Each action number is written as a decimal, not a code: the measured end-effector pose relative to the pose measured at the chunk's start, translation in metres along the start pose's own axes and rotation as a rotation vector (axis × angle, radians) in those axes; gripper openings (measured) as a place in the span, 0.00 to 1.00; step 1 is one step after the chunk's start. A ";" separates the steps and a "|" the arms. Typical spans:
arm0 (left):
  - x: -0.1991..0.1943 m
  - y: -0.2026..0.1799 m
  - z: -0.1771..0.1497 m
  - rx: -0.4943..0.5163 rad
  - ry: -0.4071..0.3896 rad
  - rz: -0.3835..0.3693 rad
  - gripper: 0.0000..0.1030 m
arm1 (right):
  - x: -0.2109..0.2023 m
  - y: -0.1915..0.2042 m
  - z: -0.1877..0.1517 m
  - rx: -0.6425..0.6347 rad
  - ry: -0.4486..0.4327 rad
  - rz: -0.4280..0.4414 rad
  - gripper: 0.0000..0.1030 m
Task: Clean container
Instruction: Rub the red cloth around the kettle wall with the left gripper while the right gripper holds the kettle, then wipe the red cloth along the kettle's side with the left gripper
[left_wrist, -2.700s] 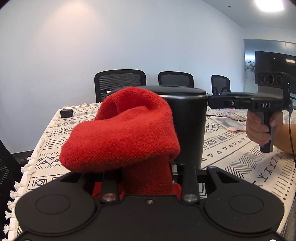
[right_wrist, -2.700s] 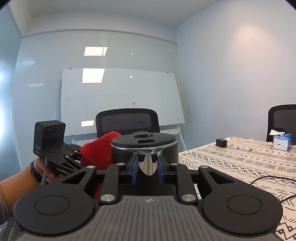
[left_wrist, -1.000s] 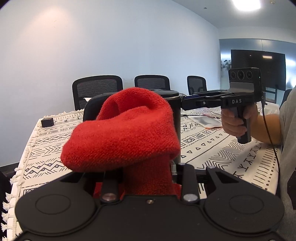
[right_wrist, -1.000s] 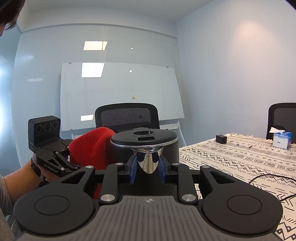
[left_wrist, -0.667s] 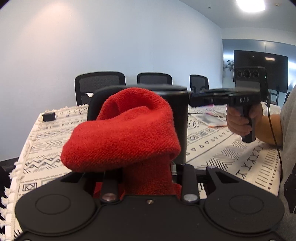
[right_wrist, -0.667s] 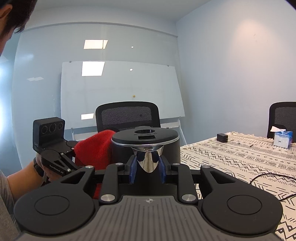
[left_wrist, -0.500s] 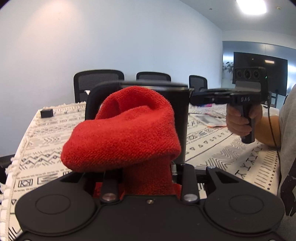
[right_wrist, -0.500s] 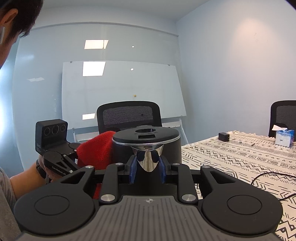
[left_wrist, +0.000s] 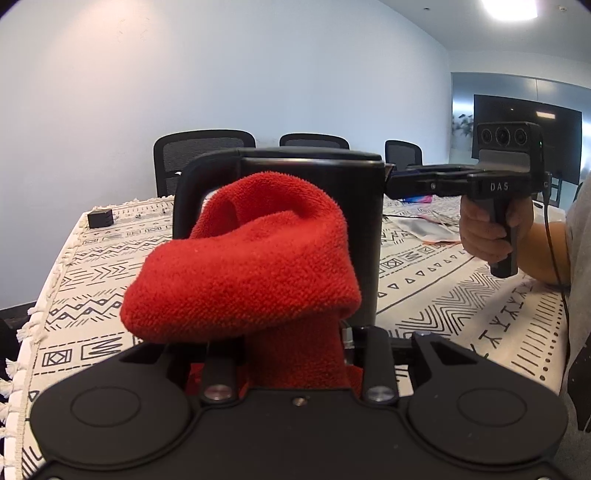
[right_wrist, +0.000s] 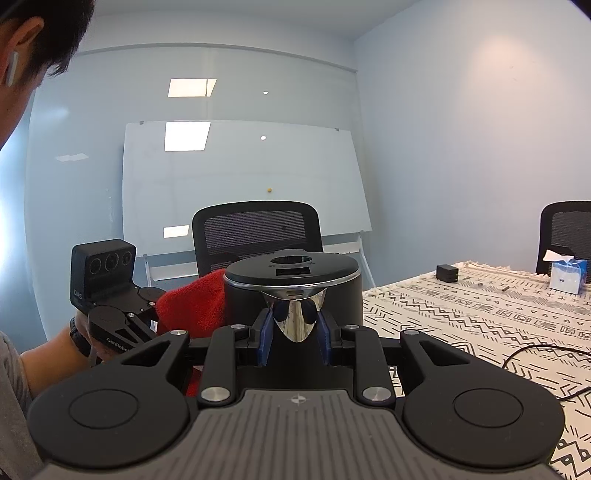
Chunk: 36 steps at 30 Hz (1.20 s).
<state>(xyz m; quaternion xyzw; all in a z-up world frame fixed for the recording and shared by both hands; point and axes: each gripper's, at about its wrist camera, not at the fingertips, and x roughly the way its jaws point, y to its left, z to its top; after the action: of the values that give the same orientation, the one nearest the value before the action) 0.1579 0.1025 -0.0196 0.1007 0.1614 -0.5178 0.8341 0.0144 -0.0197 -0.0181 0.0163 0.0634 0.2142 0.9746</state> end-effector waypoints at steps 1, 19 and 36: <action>-0.003 0.000 0.003 0.005 -0.009 0.003 0.34 | 0.000 0.000 0.000 -0.001 0.000 -0.001 0.24; -0.012 -0.012 0.016 0.021 -0.055 0.035 0.34 | 0.000 0.008 -0.001 -0.044 0.001 -0.026 0.24; 0.002 -0.020 0.007 -0.112 -0.066 0.118 0.35 | 0.005 0.015 0.002 -0.029 0.001 -0.071 0.24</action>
<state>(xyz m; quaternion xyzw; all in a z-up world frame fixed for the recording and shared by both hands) 0.1420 0.0896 -0.0143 0.0462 0.1561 -0.4611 0.8723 0.0132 -0.0038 -0.0159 0.0000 0.0614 0.1802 0.9817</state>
